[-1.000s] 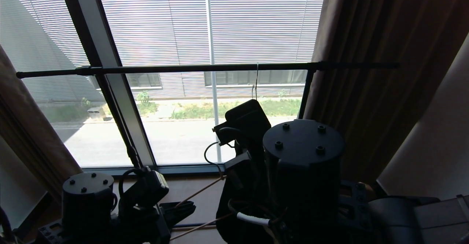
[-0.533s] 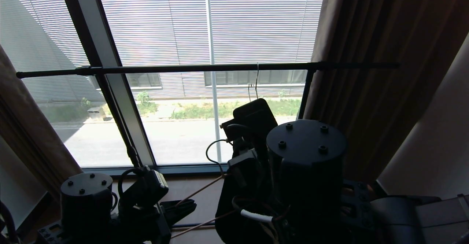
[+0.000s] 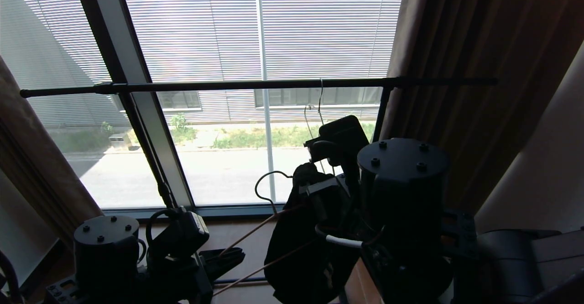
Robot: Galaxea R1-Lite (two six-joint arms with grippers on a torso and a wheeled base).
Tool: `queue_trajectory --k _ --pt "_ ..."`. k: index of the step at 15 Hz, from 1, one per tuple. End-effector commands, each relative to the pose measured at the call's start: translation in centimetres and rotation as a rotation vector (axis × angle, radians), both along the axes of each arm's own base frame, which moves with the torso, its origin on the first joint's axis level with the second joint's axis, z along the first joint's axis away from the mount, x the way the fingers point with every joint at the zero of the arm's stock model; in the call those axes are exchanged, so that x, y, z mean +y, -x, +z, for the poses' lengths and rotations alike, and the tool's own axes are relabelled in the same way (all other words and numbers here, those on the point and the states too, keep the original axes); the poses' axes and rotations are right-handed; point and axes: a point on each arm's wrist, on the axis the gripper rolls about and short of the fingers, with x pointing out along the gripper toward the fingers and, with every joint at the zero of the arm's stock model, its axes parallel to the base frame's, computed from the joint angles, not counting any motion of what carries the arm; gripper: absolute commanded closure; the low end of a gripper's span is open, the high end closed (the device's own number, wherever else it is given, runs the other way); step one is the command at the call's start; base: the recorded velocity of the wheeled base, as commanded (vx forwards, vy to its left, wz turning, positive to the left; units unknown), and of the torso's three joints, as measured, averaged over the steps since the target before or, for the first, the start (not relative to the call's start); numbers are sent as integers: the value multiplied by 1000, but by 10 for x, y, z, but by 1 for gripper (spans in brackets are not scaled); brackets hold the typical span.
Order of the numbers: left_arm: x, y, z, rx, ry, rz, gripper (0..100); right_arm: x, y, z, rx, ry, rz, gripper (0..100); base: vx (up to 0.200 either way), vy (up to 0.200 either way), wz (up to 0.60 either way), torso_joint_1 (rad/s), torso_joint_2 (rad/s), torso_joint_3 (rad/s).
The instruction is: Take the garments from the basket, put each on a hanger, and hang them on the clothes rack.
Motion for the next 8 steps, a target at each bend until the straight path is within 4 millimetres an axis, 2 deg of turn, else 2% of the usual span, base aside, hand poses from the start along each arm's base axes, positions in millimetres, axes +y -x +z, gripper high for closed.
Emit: queue_trajectory --k 1,8 --pt "0 1 1 -1 1 -1 100 3 -2 -4 5 9 -2 0 0 0 0 0 0 0" --pt "-3 3 0 -7 4 -21 100 25 -5 -17 14 16 21 0 0 0 0 0 0 0"
